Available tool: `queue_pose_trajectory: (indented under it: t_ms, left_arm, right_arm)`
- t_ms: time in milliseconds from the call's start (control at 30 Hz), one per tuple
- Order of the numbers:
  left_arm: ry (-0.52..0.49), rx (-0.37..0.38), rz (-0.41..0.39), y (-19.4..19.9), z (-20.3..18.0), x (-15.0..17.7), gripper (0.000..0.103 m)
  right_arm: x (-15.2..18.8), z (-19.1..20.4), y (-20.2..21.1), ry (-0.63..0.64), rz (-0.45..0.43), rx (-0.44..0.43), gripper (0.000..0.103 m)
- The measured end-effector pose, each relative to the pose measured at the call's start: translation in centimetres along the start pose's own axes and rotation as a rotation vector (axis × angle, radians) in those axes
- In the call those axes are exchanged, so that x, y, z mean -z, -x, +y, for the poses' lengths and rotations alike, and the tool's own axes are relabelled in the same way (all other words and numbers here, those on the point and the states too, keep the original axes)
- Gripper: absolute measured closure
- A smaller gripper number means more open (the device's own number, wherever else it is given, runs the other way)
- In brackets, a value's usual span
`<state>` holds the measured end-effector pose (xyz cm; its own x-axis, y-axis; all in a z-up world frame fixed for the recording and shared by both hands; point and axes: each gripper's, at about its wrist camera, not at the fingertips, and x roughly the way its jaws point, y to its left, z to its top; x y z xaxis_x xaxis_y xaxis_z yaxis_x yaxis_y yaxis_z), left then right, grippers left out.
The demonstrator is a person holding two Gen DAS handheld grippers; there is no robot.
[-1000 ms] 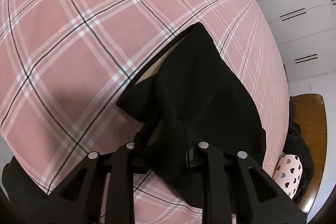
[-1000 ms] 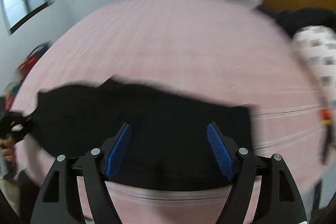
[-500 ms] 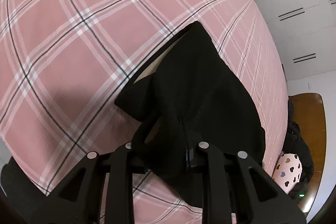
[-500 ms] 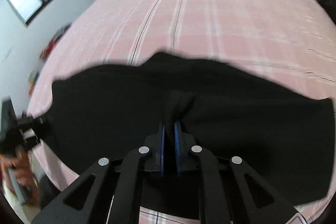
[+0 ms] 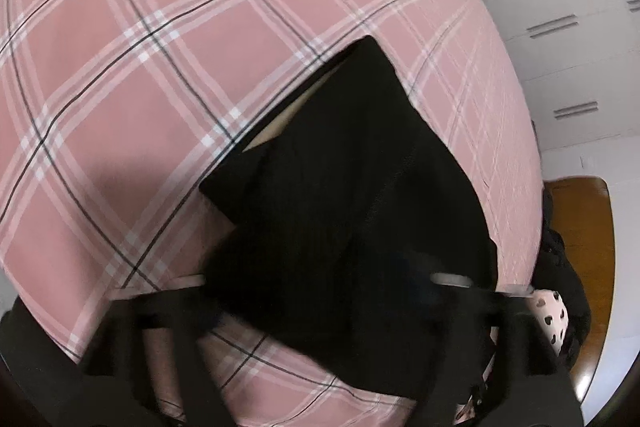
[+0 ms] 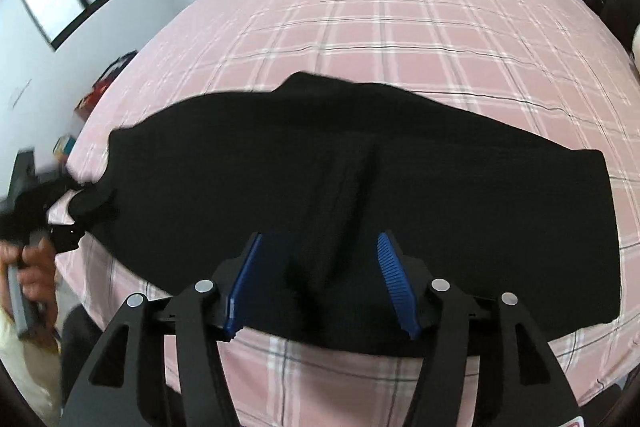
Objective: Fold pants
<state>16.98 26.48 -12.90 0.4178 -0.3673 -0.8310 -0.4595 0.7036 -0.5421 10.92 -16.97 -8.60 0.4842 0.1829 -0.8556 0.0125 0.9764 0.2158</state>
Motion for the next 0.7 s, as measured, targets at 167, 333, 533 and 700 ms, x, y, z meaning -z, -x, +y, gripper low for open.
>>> queue_pose_trajectory:
  t_ms: [167, 333, 533, 700]
  left_arm:
    - [0.037, 0.022, -0.027, -0.7, 0.1, -0.8, 0.022]
    - [0.11, 0.061, -0.032, -0.5, 1.1, -1.6, 0.084]
    - [-0.112, -0.012, -0.136, 3.4, -5.1, -0.1, 0.087]
    - [-0.35, 0.012, -0.213, 7.4, -14.6, 3.5, 0.087]
  right_arm:
    - [0.7, 0.8, -0.7, 0.005, 0.016, -0.047, 0.043]
    - [1.2, 0.7, -0.5, -0.01, 0.027, -0.047, 0.043]
    - [1.5, -1.2, 0.2, -0.077, 0.023, -0.059, 0.043]
    - [1.6, -3.3, 2.3, -0.111, -0.037, -0.051, 0.042]
